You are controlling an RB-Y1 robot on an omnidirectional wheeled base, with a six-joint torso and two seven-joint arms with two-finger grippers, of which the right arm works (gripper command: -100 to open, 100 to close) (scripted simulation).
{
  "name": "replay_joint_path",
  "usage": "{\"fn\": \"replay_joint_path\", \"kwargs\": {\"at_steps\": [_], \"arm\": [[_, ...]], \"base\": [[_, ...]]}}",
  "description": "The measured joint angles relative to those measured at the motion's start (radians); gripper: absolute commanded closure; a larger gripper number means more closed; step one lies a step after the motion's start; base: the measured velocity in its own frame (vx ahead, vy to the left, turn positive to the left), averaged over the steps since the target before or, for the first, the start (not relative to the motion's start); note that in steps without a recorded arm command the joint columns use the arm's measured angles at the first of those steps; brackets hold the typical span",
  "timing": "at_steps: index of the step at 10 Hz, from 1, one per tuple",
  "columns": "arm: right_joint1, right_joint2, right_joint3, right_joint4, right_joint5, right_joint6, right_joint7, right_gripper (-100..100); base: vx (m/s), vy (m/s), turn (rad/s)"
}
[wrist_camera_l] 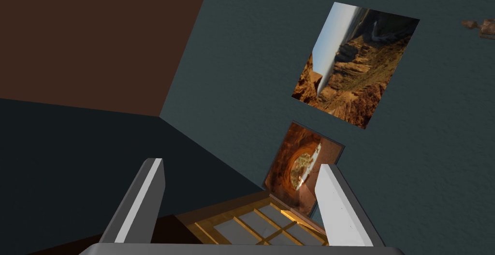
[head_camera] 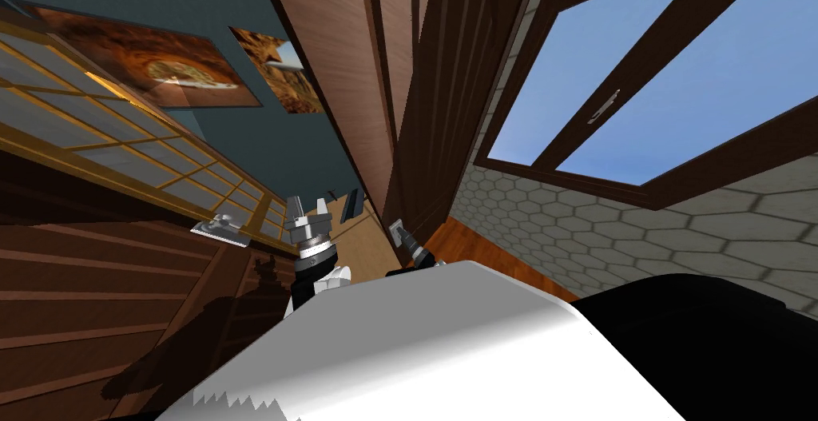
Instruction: Push the door open
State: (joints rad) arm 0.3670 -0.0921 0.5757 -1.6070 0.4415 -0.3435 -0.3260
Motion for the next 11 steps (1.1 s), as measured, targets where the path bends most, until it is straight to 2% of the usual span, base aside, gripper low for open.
{"fn": "replay_joint_path", "kwargs": {"at_steps": [2,4,8,11], "arm": [[0.0,0.0,0.0,0.0,0.0,0.0,0.0,100],[-0.002,0.0,-0.005,0.008,-0.002,0.002,0.002,100],[-0.004,-0.004,-0.037,0.015,-0.013,0.01,0.011,100],[-0.023,0.002,-0.068,0.026,-0.023,0.013,0.018,100]], "base": [[0.0,0.0,0.0],[0.072,0.088,-0.061],[0.13,0.17,-0.065],[0.122,0.162,-0.076]]}}
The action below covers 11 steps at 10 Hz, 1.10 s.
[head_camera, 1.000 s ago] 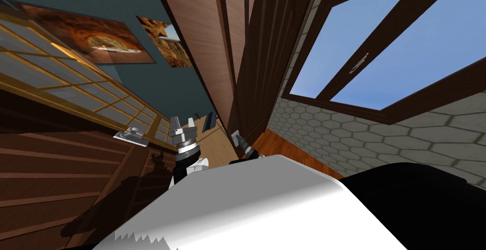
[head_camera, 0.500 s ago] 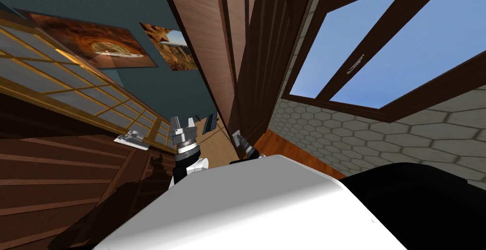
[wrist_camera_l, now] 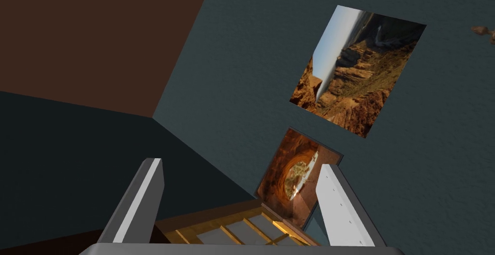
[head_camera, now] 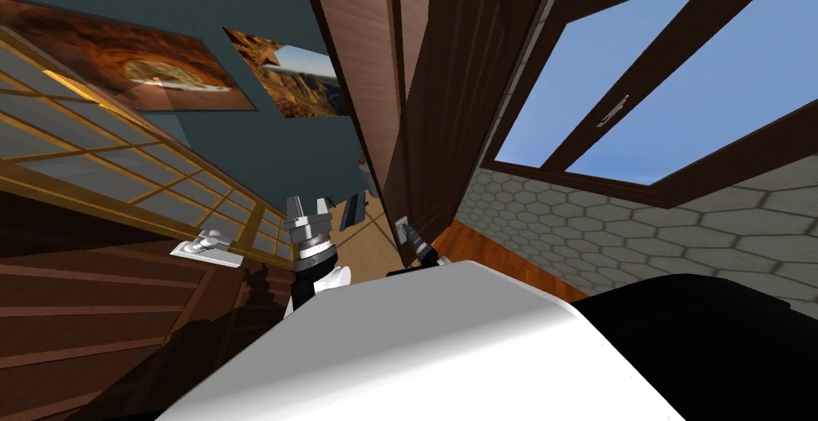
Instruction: Push the door open
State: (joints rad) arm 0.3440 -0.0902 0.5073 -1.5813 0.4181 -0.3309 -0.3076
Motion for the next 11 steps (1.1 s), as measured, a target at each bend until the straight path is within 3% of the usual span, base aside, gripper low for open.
{"fn": "replay_joint_path", "kwargs": {"at_steps": [4,7,9,11], "arm": [[-0.013,0.012,-0.042,0.013,-0.013,0.006,0.014,100],[-0.029,0.042,-0.078,0.037,-0.02,0.01,0.033,100],[-0.028,0.032,-0.093,0.022,-0.029,0.017,0.03,100],[-0.038,0.055,-0.112,0.037,-0.031,0.018,0.042,100]], "base": [[0.124,0.143,-0.068],[0.122,0.137,-0.071],[0.097,0.128,-0.063],[0.09,0.115,-0.05]]}}
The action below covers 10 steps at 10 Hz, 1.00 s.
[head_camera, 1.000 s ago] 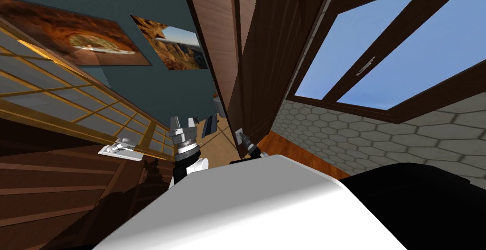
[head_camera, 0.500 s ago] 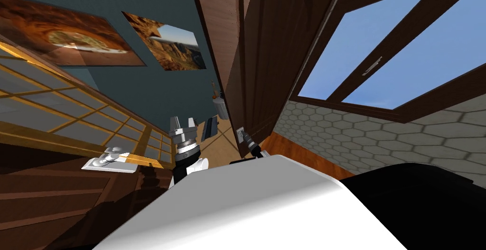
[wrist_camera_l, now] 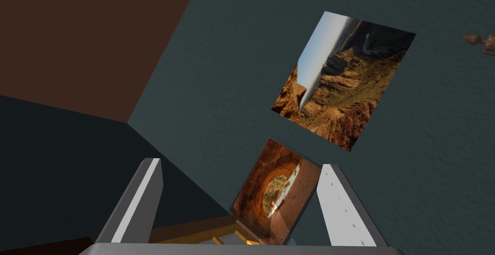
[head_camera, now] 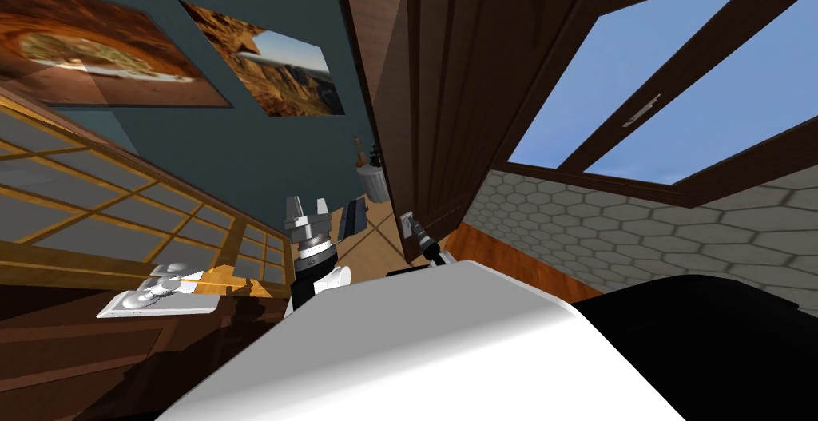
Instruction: Push the door open
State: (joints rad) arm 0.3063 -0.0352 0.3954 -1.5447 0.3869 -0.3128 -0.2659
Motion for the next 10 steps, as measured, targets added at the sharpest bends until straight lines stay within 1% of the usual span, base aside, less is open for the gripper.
{"fn": "replay_joint_path", "kwargs": {"at_steps": [2,3,4,6,7,8,9,10], "arm": [[0.004,0.004,-0.018,-0.007,-0.006,0.012,0.004,100],[-0.004,0.011,-0.03,0.001,-0.01,0.011,0.006,100],[-0.011,0.019,-0.043,0.006,-0.014,0.014,0.008,100],[-0.029,0.044,-0.075,0.026,-0.022,0.017,0.016,100],[-0.028,0.052,-0.089,0.026,-0.026,0.013,0.02,100],[-0.031,0.063,-0.102,0.028,-0.029,0.012,0.024,100],[-0.033,0.065,-0.107,0.026,-0.03,0.012,0.024,100],[-0.031,0.062,-0.109,0.026,-0.031,0.012,0.025,100]], "base": [[0.106,0.15,-0.073],[0.1,0.15,-0.098],[0.115,0.154,-0.09],[0.113,0.182,-0.082],[0.1,0.166,-0.093],[0.051,0.067,-0.042],[0.109,0.046,-0.035],[0.169,0.088,-0.045]]}}
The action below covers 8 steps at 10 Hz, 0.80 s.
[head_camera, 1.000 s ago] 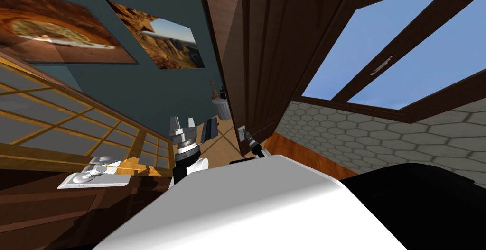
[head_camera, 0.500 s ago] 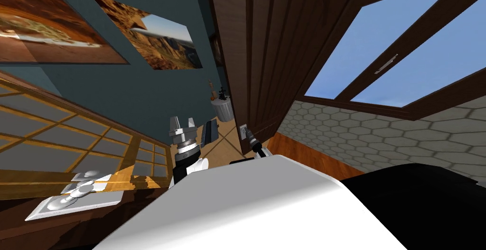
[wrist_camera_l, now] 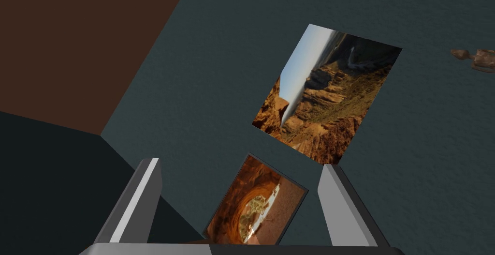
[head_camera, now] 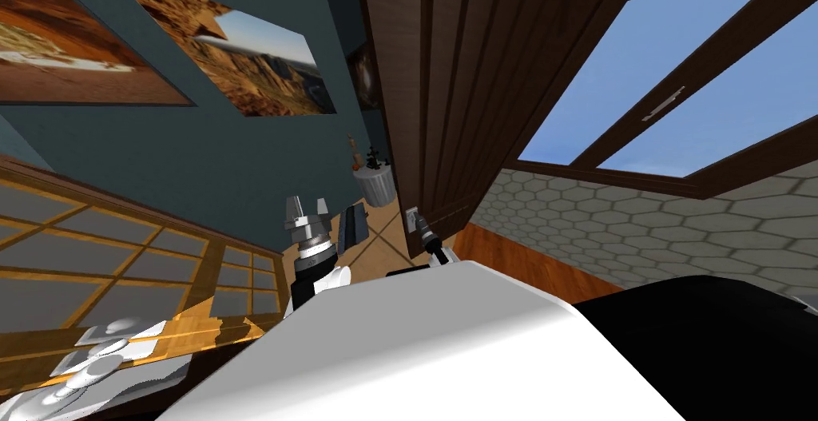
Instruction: Push the door open
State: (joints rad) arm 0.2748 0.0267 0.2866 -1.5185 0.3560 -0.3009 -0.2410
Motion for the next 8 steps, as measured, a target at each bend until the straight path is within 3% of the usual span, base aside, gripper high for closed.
{"fn": "replay_joint_path", "kwargs": {"at_steps": [4,7,8], "arm": [[0.008,-0.028,-0.021,-0.007,-0.011,0.008,0.002,100],[-0.031,-0.037,-0.066,0.018,-0.025,-0.001,0.006,100],[-0.024,-0.036,-0.08,0.017,-0.028,-0.002,0.011,100]], "base": [[0.194,0.127,-0.072],[0.162,0.134,-0.09],[0.215,0.152,-0.146]]}}
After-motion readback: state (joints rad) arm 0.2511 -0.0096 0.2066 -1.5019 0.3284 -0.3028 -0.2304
